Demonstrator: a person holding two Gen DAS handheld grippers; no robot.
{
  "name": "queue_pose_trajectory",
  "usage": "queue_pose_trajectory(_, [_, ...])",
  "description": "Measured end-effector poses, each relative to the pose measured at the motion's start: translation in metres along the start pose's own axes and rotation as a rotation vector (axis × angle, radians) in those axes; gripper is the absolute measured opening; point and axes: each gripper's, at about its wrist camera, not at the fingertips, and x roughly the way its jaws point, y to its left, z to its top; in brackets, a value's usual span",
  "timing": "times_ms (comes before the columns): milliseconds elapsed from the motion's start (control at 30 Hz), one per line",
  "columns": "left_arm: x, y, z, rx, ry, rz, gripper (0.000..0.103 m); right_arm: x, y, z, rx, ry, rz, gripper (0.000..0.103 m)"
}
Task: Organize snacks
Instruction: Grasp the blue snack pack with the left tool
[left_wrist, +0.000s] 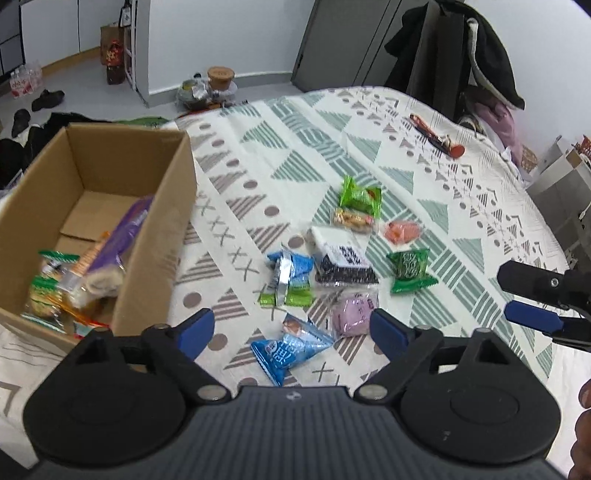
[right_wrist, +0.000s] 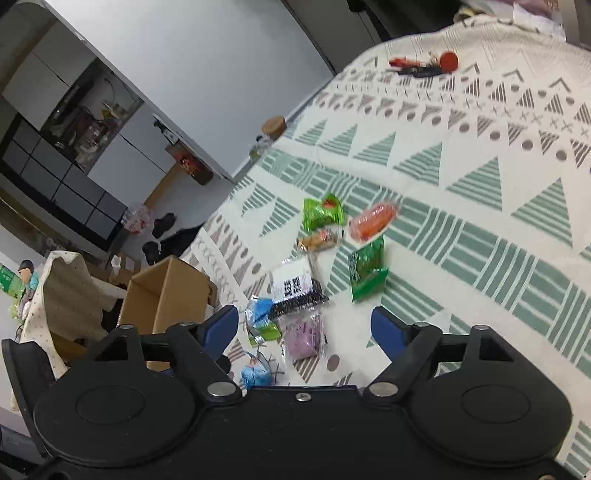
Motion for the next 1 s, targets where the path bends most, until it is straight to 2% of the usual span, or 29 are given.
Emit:
queue_pose_trajectory(167, [0.021,0.000,-0.007,0.006,0.045,-0.007,0.076,0.009,0.000,-0.001,-0.002,0.021,-0.003,0.077])
queue_pose_trajectory(233, [0.028,0.001,-0.009,0.007,0.065,-0.013,0.067,0.013,0.000,-0.001,-0.004,0.033,-0.006,0.077])
queue_pose_trajectory(333, [0.039,0.000,-0.012,0.023,0.092,-0.015,0.063,0.021,-0.001,0.000,-0.004,0.050,-0.009,0.077])
queue_pose_trajectory(533, [0.056,-0.004,-0.016,0.076,0.114,-0.009,0.062,0.038,-0.002,0.000,-0.006,0.088,-0.024,0.077])
queue_pose_trajectory(667, [0.066,-0.003,-0.016,0.078,0.127,0.002,0.054,0.051,-0.001,-0.002,-0.011,0.119,-0.032,0.075])
queue_pose_trajectory(733, [0.069,-0.001,-0.015,0.069,0.136,-0.004,0.042,0.059,-0.002,-0.002,-0.009,0.136,-0.035,0.075])
queue_pose_trajectory(867, [0.072,0.000,-0.013,0.065,0.151,-0.011,0.027,0.072,-0.002,-0.004,-0.007,0.159,-0.041,0.074])
queue_pose_trajectory(1000, [0.070,0.004,-0.008,0.044,0.151,-0.020,0.022,0.083,-0.004,-0.005,0.009,0.175,-0.045,0.070])
